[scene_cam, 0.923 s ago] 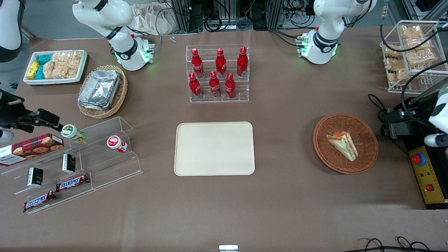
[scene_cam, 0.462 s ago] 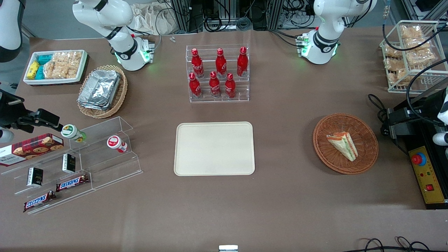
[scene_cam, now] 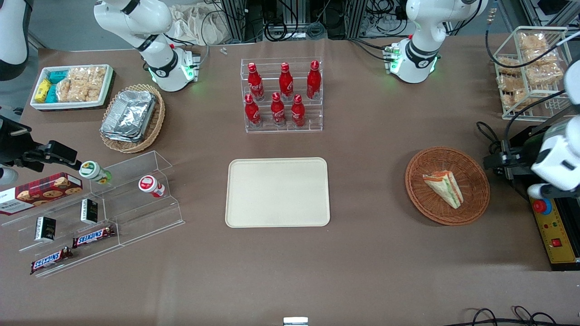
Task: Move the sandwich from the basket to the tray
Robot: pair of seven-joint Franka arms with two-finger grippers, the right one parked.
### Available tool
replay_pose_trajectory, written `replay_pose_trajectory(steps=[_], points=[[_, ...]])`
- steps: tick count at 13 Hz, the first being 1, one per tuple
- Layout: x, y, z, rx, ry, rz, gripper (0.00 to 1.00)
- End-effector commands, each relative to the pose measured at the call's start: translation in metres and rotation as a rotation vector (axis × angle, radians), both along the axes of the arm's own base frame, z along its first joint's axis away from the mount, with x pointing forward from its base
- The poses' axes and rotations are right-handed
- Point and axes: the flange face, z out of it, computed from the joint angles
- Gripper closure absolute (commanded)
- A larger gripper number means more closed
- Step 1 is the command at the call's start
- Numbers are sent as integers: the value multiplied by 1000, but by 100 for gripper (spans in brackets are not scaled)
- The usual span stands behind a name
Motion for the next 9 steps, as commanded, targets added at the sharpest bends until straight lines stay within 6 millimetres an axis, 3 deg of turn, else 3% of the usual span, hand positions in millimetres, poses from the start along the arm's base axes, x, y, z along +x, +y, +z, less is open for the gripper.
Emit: replay_pose_trajectory(steps=[1,5,9], points=[[-29,1,-51,3,-5,63,1],[-38,1,-133,24,-36,208,1],[-33,3,-199,42,19,310,1]])
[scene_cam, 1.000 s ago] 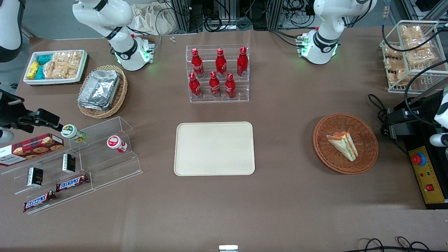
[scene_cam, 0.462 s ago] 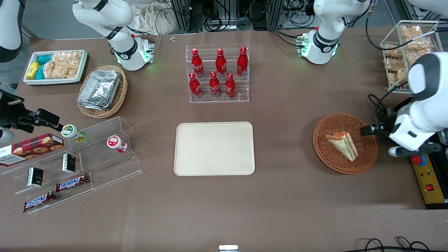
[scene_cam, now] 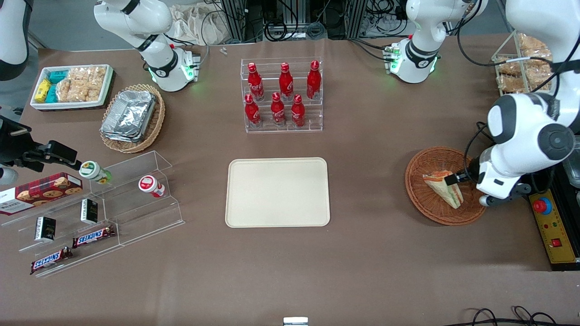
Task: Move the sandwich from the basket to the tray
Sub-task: 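Lower the left gripper onto the wrapped sandwich and close on it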
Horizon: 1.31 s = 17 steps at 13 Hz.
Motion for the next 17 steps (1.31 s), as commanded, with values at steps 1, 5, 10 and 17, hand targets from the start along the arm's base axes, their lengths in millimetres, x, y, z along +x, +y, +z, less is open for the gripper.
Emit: replay_pose_trajectory(steps=[1,5,10,17], points=[[5,3,-33,7,7,54,1],[10,7,-72,7,3,93,2],[10,7,-86,9,3,116,28],[7,0,50,24,99,97,87]])
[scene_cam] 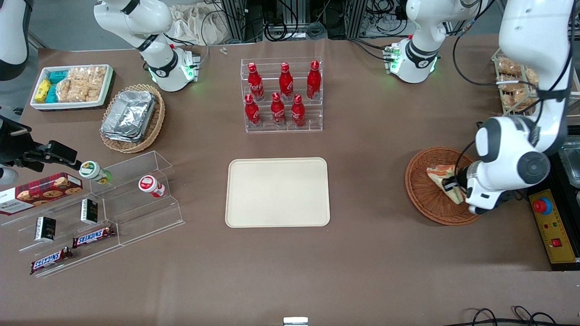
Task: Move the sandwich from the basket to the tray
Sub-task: 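Lower the left gripper onto the wrapped sandwich and close on it, then lift the sandwich out of the basket and carry it toward the tray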
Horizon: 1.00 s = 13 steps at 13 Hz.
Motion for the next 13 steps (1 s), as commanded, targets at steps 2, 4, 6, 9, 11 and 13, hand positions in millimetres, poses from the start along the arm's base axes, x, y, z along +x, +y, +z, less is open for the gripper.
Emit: replay_pose_trajectory(steps=[2,4,6,9,11,13], points=[[13,-16,122,-8,4,-18,87],[22,-32,180,-20,-27,-53,87],[22,-61,217,-36,-69,-115,87],[6,-127,230,-87,-63,-336,81],[-1,-184,218,-119,-62,-447,81],[-7,-247,198,-148,-87,-536,81]])
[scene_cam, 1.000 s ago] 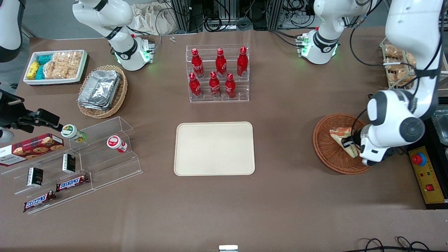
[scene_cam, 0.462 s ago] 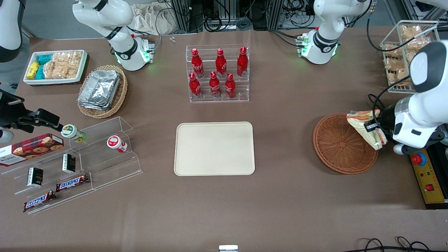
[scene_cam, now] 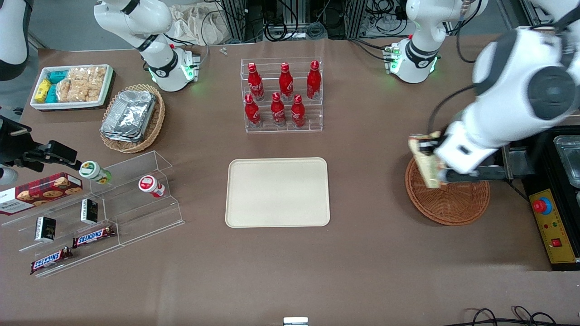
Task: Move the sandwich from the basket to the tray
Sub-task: 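Lift the sandwich out of the basket and carry it toward the tray, then lower the sandwich onto the cream tray and open the left gripper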
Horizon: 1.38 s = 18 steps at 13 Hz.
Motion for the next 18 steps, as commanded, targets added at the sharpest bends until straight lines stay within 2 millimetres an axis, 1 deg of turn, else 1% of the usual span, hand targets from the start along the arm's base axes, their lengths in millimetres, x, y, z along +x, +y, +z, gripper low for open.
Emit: replay_pose_trajectory(steps=[1,2,4,5,6,7,9,10,11,13,14,15,16,17,18], points=[[-5,-77,-28,-38,-23,-113,81],[-5,-103,-48,-32,-38,-125,82],[-6,-154,-95,-12,-80,-129,84],[-6,-174,-123,-12,-91,-141,87],[-9,-193,-147,-22,-87,-155,87],[-9,-205,-169,-38,-81,-162,87],[-6,-219,-208,-79,-85,-165,87],[-10,-228,-229,-88,-76,-173,87],[-13,-237,-242,-97,-82,-184,87],[-12,-239,-266,-90,-89,-184,85],[-14,-241,-276,-86,-76,-171,79],[-18,-248,-279,-91,-80,-169,74],[-19,-248,-283,-98,-85,-166,67],[-19,-248,-285,-96,-83,-162,36],[-19,-248,-283,-93,-85,-142,0]])
